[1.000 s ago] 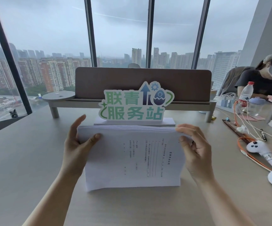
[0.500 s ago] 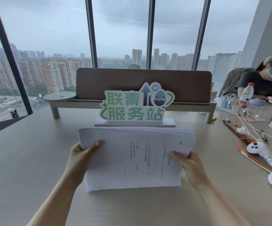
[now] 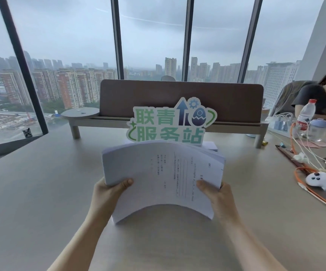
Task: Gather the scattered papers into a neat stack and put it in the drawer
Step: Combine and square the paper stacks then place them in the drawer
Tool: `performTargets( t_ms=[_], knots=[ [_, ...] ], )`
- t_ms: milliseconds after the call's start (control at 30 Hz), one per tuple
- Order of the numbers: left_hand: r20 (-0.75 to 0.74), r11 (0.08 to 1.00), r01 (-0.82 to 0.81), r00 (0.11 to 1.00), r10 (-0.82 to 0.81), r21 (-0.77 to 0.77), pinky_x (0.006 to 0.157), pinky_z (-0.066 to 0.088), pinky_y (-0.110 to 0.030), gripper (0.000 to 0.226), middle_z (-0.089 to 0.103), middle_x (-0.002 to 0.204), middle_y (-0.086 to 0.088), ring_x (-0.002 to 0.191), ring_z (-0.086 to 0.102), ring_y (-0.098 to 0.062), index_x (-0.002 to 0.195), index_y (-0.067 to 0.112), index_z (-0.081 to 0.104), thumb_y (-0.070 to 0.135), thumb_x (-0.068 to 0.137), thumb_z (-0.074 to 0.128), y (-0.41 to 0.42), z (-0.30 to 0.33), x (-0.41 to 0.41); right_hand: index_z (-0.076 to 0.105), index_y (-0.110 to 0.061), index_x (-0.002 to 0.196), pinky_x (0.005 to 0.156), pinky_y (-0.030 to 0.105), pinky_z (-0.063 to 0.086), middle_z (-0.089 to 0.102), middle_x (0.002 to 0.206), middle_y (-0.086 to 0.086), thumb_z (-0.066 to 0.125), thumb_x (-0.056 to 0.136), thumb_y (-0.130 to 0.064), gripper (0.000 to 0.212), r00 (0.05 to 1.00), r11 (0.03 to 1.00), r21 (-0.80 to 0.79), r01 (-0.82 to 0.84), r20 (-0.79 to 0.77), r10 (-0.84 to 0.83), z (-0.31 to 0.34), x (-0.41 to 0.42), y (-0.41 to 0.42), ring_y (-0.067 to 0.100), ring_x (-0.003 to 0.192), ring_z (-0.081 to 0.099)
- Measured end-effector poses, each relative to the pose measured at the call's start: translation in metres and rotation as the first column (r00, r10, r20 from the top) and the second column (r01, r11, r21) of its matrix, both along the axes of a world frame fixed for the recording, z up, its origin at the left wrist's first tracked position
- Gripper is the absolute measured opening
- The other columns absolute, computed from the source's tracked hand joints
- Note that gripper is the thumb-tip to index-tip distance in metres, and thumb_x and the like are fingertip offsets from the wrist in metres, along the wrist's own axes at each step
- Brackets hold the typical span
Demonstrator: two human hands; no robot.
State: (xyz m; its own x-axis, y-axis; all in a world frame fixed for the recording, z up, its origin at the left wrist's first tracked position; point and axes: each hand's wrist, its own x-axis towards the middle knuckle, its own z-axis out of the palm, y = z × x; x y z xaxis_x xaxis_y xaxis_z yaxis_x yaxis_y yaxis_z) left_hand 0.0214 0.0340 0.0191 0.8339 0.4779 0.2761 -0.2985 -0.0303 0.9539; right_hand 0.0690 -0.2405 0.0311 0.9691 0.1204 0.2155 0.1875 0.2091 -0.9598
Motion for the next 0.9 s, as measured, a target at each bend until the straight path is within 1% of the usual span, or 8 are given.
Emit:
performTargets(
  t_ms=[67,233,300,433,567,700,833,900],
  knots=[
    [-0.050,0.999,-0.030,0.998,0.029,-0.016,0.051,0.050,-0.020,0.018,0.073,0.064,0.010,0.066,0.065,-0.014,0.074,0.013,0.072,0.016,0.064,0.087,-0.004,-0.011,-0.003,0.075,-0.012,0.093,0.065,0.025,0.060,0.079,0.091,0.001,0.070,0.087,-0.001,0.014,1.000,1.000,-0.024,0.015,-0.025,-0.015,-0.007,0.000,0.002,0.021,0.087,0.075],
    [0.002,0.998,-0.052,0.999,0.052,0.024,0.046,0.048,-0.016,0.011,0.069,0.057,0.012,0.054,0.063,-0.002,0.068,0.010,0.069,0.005,0.071,0.078,-0.005,0.002,0.003,0.075,-0.015,0.092,0.064,0.018,0.057,0.078,0.086,-0.008,0.066,0.088,0.000,0.018,0.998,0.998,-0.029,0.054,0.041,-0.053,0.004,0.006,0.002,0.009,0.082,0.075],
    [-0.007,0.999,-0.045,0.999,0.045,0.025,0.050,0.050,-0.018,0.014,0.070,0.060,0.012,0.057,0.063,-0.003,0.069,0.012,0.070,0.007,0.067,0.083,0.000,0.003,0.003,0.075,-0.012,0.095,0.067,0.024,0.059,0.079,0.090,-0.001,0.066,0.087,0.001,0.017,0.999,0.999,-0.009,0.035,0.023,-0.035,0.002,0.006,0.000,0.015,0.084,0.075],
    [-0.044,0.999,-0.010,0.999,0.009,-0.031,0.057,0.054,-0.023,0.039,0.074,0.068,0.009,0.066,0.067,-0.009,0.077,0.012,0.072,0.032,0.049,0.088,0.005,-0.012,-0.003,0.076,-0.012,0.097,0.079,0.047,0.058,0.077,0.100,0.010,0.071,0.081,-0.009,0.017,1.000,1.000,-0.026,-0.007,-0.002,0.007,-0.011,0.002,-0.002,0.030,0.094,0.073],
    [-0.026,0.999,0.009,1.000,-0.010,-0.037,0.057,0.055,-0.029,0.018,0.074,0.069,0.003,0.067,0.068,-0.018,0.069,0.014,0.074,0.012,0.057,0.088,0.008,-0.007,-0.001,0.077,-0.015,0.080,0.078,0.049,0.055,0.076,0.090,0.008,0.065,0.087,0.003,0.023,0.998,0.998,-0.027,0.059,-0.001,-0.059,0.000,0.012,0.000,0.031,0.087,0.070],
    [0.005,0.997,0.068,0.998,-0.068,-0.040,0.058,0.057,-0.024,0.014,0.074,0.072,0.001,0.068,0.068,-0.014,0.066,0.013,0.076,0.013,0.056,0.086,0.016,-0.009,-0.001,0.076,-0.016,0.085,0.073,0.043,0.056,0.077,0.091,0.006,0.062,0.087,0.008,0.028,0.999,1.000,-0.015,0.023,0.028,-0.023,0.002,0.008,-0.001,0.024,0.084,0.073],
    [-0.052,0.996,0.088,0.995,-0.090,-0.033,0.063,0.056,-0.019,0.067,0.076,0.079,0.001,0.074,0.069,-0.009,0.077,0.013,0.075,0.053,0.027,0.092,0.020,-0.032,-0.008,0.080,-0.023,0.086,0.080,0.044,0.058,0.078,0.099,0.008,0.065,0.084,0.007,0.034,0.998,0.998,-0.032,-0.060,-0.021,0.059,-0.016,-0.001,0.002,0.027,0.093,0.074],
    [-0.053,0.994,0.102,0.993,-0.104,-0.047,0.069,0.056,-0.021,0.078,0.076,0.085,-0.001,0.079,0.070,-0.010,0.084,0.012,0.075,0.060,0.025,0.090,0.022,-0.036,-0.007,0.080,-0.026,0.089,0.083,0.044,0.057,0.077,0.101,0.008,0.068,0.081,0.003,0.032,0.997,0.997,-0.030,-0.071,-0.032,0.070,-0.017,0.000,0.002,0.027,0.095,0.073]
  ],
)
